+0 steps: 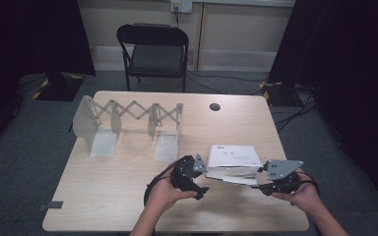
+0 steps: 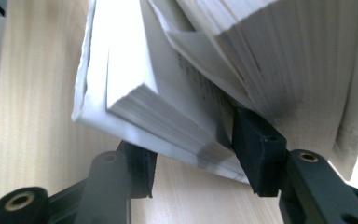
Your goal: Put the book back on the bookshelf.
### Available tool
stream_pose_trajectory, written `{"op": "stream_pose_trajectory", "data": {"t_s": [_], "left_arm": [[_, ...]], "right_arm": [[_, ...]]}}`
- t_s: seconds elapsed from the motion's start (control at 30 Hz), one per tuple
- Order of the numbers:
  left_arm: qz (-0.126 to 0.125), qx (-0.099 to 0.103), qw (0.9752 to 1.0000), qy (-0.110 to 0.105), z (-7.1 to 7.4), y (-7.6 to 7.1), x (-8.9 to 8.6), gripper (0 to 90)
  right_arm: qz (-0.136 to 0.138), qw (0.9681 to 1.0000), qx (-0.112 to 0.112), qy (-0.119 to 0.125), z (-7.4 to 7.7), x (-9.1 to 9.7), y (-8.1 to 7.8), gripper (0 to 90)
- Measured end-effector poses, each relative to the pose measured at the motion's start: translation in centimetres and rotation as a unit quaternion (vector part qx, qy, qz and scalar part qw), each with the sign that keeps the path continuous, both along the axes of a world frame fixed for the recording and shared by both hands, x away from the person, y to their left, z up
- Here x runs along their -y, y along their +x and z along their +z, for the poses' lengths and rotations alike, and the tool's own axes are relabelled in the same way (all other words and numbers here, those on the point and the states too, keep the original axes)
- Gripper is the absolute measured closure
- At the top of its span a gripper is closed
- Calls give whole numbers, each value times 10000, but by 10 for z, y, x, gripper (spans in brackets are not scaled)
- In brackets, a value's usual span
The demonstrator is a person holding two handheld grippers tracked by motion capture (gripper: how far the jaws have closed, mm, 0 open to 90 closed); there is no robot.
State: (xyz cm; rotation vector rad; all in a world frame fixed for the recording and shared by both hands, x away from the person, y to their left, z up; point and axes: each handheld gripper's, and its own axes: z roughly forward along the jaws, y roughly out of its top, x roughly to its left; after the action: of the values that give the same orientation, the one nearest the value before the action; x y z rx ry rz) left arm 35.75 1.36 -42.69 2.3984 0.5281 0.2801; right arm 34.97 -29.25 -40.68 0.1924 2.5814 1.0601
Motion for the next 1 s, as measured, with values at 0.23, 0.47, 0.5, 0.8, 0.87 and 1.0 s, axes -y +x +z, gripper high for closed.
{"op": "stream_pose_trajectory", "data": {"t_s": [0.23, 0.47, 0.5, 0.8, 0.87, 1.0], "left_arm": [[18, -12, 10000, -66, 0, 1, -3, 183], [41, -12, 10000, -25, -1, 1, -7, 186], [49, -5, 10000, -31, 0, 1, -7, 187], [71, -42, 9999, -67, 0, 3, -5, 190], [69, -40, 9999, -65, -1, 3, -5, 191], [69, -69, 9999, -26, -1, 4, -5, 193]], "right_arm": [[287, 9995, -96, -122, 9, -9, -2, 560], [128, 9997, -195, 89, 14, -3, 4, 602], [99, 9998, -170, 90, 16, -1, 4, 614], [-142, 9997, -194, 111, 27, 3, 12, 659], [-217, 9994, -202, 158, 28, 4, 13, 664], [-450, 9986, -227, 157, 34, 5, 18, 693]]}}
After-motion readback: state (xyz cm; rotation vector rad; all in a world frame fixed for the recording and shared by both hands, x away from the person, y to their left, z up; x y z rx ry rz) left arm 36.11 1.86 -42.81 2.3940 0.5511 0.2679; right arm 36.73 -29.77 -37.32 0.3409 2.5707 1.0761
